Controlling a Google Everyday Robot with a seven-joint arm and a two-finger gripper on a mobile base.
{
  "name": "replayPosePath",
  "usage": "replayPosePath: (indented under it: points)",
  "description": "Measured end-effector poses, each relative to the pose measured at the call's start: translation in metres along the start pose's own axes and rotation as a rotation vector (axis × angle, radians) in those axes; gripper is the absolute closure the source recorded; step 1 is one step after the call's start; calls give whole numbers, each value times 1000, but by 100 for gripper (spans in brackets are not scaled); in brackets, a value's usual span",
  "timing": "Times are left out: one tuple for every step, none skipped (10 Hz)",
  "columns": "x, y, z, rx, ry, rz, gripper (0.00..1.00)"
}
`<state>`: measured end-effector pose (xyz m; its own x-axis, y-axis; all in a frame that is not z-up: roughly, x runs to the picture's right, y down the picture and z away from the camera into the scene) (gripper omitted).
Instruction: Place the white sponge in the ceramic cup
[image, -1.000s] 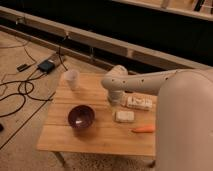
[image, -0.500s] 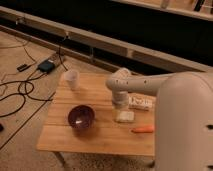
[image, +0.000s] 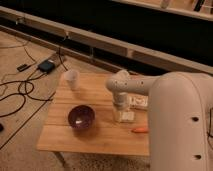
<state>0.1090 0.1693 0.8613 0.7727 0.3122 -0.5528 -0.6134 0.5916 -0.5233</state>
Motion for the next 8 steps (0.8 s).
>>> replayPosePath:
  points:
    - [0,-1,2,7,9,-11,35]
    - [-1,-1,4,18,18,-21,35]
    - [-2,-3,4,28,20,-23,35]
    - [-4,-5,5,41,21,-20,35]
    - [-6,-7,6,56,19,-15,35]
    - [-8,-9,6,70,16,-5,35]
    - [-10,-11,7,82,13,6,35]
    - [-11,-13,8,95,11,18,35]
